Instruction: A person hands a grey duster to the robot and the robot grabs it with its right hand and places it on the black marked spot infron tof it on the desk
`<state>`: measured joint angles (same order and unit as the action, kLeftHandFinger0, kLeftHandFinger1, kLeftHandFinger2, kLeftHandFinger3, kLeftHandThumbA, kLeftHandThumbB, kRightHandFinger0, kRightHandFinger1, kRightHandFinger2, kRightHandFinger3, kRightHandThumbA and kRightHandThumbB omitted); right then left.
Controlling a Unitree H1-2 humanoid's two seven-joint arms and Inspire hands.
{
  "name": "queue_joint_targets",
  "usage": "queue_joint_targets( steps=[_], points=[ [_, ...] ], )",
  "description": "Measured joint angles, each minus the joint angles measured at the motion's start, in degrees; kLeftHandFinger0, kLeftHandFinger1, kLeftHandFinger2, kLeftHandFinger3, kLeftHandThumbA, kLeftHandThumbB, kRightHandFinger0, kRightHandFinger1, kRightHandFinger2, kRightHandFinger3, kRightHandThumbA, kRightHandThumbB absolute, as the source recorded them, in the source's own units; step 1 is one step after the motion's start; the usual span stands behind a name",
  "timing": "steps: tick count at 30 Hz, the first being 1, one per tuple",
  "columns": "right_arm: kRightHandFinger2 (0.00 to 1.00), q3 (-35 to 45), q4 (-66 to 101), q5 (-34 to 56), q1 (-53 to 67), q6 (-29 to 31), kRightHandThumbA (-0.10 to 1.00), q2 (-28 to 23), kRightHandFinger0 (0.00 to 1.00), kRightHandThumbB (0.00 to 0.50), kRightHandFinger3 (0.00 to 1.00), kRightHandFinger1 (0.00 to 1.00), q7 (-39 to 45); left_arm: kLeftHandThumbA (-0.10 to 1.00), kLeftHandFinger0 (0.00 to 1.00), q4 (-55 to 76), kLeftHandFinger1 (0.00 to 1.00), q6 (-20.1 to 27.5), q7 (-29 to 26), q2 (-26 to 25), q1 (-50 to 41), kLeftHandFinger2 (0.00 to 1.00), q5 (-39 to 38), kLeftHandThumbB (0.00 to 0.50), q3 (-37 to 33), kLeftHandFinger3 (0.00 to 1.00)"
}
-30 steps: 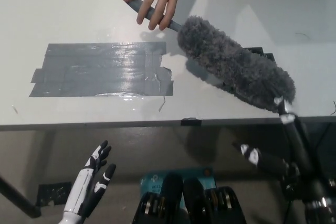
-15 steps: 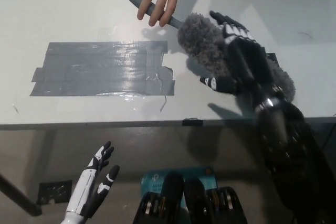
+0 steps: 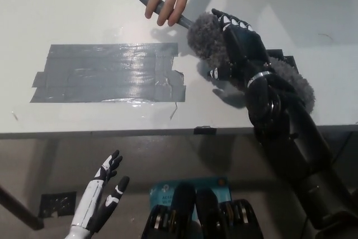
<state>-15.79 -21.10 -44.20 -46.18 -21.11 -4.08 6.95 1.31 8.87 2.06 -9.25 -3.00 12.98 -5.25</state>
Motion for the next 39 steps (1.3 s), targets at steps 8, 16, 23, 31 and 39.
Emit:
queue_joint_targets(
  steps=[8,16,23,31,39],
  points=[
    [1.0,-0.2,-6.5,0.2,-2.2,-1.0,1.0,0.4,1.0,0.446,1.0,1.0,-0.3,0.9,1.0,0.0,1.0,0.0,0.0,-0.1,0.0,1.0,0.1,0.206,0.0,1.0],
    [1.0,-0.2,-10.9,1.0,-5.0,-1.3,0.73,1.2,1.0,0.244,1.0,1.0,-0.8,0.89,1.0,0.0,1.0,0.0,0.0,-0.1,0.1,1.0,0.1,0.21,-0.2,1.0],
    [0.55,0.3,-16.3,1.2,-5.4,-0.8,-0.1,2.7,0.0,0.146,0.61,0.15,-7.4,0.91,1.0,-0.1,1.0,0.0,0.0,-0.1,0.0,1.0,0.2,0.217,-0.3,1.0],
    [0.89,0.4,-17.7,1.2,-4.5,1.8,-0.1,2.5,0.02,0.111,1.0,0.52,-15.0,0.9,1.0,-0.1,1.0,0.0,0.0,-0.1,0.0,1.0,0.2,0.218,-0.4,1.0],
    [0.91,0.5,-13.3,1.2,-4.5,5.9,-0.1,1.3,0.03,0.113,1.0,0.54,-21.4,0.91,1.0,0.0,1.0,0.0,0.0,-0.2,0.1,1.0,0.4,0.212,-0.4,1.0]
  ],
)
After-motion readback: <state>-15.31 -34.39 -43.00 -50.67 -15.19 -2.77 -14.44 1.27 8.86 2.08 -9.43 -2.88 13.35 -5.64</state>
